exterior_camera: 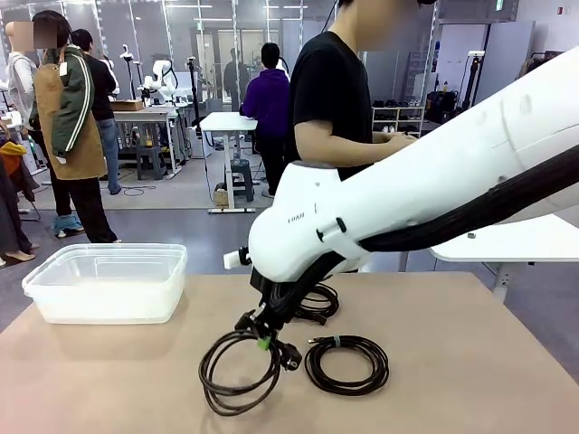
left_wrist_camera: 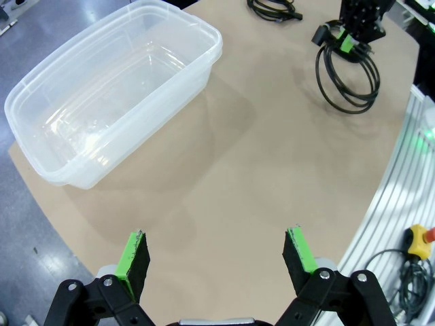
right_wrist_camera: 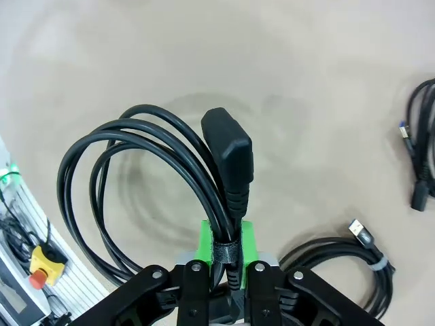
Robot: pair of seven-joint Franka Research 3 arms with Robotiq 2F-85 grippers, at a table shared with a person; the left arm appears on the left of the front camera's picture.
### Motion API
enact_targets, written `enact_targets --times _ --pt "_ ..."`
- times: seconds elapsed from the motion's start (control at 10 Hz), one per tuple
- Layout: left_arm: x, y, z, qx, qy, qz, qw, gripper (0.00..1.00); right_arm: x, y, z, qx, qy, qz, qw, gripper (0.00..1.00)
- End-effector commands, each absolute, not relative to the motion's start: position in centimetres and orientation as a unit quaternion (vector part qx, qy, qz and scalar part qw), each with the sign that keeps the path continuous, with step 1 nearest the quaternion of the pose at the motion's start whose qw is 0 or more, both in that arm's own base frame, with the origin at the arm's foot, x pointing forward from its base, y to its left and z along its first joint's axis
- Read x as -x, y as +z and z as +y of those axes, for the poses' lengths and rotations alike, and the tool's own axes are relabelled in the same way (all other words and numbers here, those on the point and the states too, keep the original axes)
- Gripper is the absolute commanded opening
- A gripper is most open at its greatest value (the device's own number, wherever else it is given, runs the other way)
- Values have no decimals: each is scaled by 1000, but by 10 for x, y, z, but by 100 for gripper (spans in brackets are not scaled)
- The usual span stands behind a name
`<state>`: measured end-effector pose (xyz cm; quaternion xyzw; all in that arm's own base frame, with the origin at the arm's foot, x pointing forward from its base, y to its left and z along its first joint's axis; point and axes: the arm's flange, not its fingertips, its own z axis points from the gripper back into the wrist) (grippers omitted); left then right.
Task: Organize and store the cables.
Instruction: Place the Power Cable into the Organizing box.
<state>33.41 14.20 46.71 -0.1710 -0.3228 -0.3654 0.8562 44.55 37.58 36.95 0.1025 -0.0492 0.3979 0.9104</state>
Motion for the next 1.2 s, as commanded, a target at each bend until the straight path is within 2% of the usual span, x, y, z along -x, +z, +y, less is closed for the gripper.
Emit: enact_targets --times 0.0,0.5,0.6,0.7,0.8,1.1 --pt "-334 466 144 179 -371 -328 850 100 -449 355 381 -90 385 -42 918 0" --pt "-334 466 144 179 -371 -328 850 100 -451 321 379 -96 396 -32 913 0" --pt "-334 466 144 179 -371 -328 850 100 -451 322 379 -93 395 -31 913 43" --pt "-334 466 144 179 -371 -328 850 100 -452 323 378 -92 398 -29 912 74" --pt "-334 466 144 179 -371 -328 850 100 -454 326 376 -89 399 -32 912 100" --pt "-334 466 144 179 -371 -328 850 100 -453 351 359 -86 390 -53 915 98"
